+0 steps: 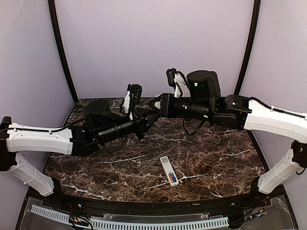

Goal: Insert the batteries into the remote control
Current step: Pass from the left arm to the right

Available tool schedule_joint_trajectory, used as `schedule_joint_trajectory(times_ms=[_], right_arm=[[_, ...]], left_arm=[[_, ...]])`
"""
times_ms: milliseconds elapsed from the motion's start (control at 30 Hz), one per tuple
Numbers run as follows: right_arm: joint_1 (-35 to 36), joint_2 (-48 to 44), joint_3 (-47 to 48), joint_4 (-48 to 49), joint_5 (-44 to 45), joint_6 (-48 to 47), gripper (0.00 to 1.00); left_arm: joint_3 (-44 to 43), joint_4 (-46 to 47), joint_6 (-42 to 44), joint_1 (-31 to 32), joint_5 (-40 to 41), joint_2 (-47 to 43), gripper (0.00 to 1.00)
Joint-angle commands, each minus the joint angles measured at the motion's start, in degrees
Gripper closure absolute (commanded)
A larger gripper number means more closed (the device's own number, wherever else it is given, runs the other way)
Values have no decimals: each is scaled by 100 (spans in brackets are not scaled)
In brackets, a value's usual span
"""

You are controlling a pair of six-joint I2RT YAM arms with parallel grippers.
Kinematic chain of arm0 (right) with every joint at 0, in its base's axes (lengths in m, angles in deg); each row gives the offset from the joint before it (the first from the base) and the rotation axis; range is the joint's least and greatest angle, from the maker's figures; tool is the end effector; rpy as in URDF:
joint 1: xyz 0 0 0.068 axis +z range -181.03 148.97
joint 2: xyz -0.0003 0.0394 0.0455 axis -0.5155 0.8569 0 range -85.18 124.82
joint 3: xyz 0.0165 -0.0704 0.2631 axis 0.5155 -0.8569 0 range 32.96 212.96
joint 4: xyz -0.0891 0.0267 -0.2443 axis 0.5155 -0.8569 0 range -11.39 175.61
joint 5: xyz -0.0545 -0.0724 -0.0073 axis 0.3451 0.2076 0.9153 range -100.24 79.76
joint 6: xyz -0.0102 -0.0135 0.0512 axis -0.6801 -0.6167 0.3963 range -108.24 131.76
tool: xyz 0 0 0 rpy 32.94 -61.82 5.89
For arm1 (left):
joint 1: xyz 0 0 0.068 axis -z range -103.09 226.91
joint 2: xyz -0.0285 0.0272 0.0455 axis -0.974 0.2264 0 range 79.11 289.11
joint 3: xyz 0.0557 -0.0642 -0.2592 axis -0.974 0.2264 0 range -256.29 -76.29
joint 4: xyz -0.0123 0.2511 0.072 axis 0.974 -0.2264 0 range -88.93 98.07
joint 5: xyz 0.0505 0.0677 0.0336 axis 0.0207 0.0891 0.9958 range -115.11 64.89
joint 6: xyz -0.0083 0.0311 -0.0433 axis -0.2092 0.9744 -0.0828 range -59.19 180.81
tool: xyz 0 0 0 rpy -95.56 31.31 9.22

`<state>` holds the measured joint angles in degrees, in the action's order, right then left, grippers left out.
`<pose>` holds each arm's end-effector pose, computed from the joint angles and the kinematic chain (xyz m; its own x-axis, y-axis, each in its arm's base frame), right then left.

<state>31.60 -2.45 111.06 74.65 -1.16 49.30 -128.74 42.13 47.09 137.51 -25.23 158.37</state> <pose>0.1617 0.3000 0.3861 -0.5897 0.1696 -0.7896 -0.5646 0.6126 0.5532 0.1598 -0.2835 0.3297 -0.1465 -0.2228 -0.9638 0.8620 0.4491 -0.2349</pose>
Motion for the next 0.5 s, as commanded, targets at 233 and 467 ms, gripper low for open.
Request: schedule_joint_trajectory(times_ms=[233,467], right_arm=[[-166,-34,1,-85,-30,25,94],[-432,-75,-181,-144,-321,112,95]], left_arm=[[153,0,646,9,175,-137,65],[381,-168,698,0,293,-306,40]])
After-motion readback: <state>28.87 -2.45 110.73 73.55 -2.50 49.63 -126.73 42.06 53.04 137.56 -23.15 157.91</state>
